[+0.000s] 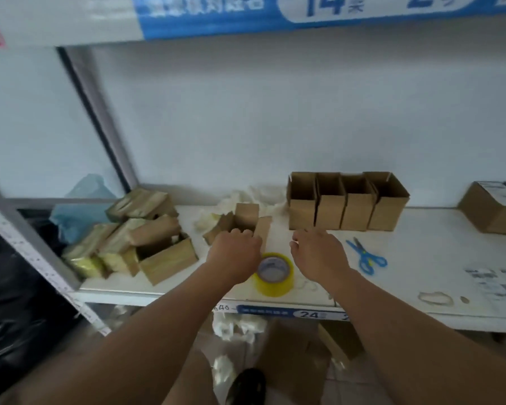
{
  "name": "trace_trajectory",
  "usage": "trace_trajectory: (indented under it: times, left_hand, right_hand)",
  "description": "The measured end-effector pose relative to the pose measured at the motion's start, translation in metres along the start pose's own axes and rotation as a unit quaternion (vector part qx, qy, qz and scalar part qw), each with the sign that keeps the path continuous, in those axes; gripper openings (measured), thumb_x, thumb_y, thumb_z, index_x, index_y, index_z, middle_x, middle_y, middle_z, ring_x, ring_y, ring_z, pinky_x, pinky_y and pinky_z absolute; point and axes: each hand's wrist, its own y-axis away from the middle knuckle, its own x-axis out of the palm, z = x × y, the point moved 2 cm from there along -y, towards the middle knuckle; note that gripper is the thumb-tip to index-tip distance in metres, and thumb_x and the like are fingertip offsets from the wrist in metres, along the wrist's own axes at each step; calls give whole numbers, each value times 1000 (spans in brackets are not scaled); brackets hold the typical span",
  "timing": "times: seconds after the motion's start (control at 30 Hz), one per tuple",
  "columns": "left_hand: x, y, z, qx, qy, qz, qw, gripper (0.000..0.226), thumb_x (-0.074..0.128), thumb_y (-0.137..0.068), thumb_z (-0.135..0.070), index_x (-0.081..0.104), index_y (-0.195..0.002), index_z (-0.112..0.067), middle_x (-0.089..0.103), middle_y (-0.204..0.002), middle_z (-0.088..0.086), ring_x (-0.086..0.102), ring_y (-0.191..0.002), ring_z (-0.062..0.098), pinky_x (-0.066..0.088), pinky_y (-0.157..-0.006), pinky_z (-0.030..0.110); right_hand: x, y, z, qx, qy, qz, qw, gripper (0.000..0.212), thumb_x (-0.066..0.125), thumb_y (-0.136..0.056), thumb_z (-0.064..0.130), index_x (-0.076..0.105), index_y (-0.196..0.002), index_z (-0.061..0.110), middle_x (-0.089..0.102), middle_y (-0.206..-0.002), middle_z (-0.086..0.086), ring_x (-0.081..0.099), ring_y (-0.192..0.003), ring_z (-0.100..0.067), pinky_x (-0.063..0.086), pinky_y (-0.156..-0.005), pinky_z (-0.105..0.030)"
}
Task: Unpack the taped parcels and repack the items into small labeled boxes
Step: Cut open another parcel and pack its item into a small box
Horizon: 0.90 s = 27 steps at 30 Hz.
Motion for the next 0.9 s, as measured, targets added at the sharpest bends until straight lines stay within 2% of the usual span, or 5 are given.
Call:
trace_trajectory:
  times: [0.17, 0.3, 0.43, 0.67, 0.9]
  left_hand:
    - [11, 35, 68, -67, 35, -18, 997, 36, 41, -102, -36, 44, -134, -22, 58, -116, 3, 58, -102, 23, 43, -69, 34]
    - [25, 50, 121, -120, 43, -14, 992, 30, 37, -103, -39, 53, -120, -21, 58, -116, 0, 60, -104, 21, 50, -74, 35]
    - [39, 62, 172, -185, 73, -11, 980, 28, 39, -101, -34, 55, -122, -27, 57, -122, -5, 59, -108, 22, 47, -75, 34]
    - [76, 79, 232, -329, 178, -15, 927, 29, 42, -98, -40, 57, -120, -26, 63, -113, -1, 61, -99, 21, 45, -69, 32]
    - [127, 72, 246, -362, 213, 8, 907, 29, 38, -97, -40, 59, -110, -24, 52, -94, -4, 58, -93, 20, 45, -66, 33]
  right_hand:
    - [1, -17, 75, -42, -55, 3, 998, 23, 41, -100, 30, 60, -106, 19, 58, -106, -2, 56, -91, -20, 49, -75, -33]
    - [4, -44, 139, -40, -114, 6, 993, 25, 39, -100, 32, 61, -99, 18, 61, -103, -1, 60, -92, -20, 51, -74, -35]
    - [14, -71, 198, -48, -190, 23, 980, 29, 38, -100, 32, 61, -98, 16, 62, -100, -1, 60, -93, -21, 51, -77, -35]
    - [49, -102, 265, 42, -282, 68, 956, 30, 40, -99, 40, 58, -107, 17, 61, -101, 0, 55, -90, -19, 40, -71, -33]
    - [96, -118, 274, 165, -307, 82, 934, 56, 45, -93, 59, 50, -121, 11, 57, -115, -8, 59, -99, -26, 43, -72, -34]
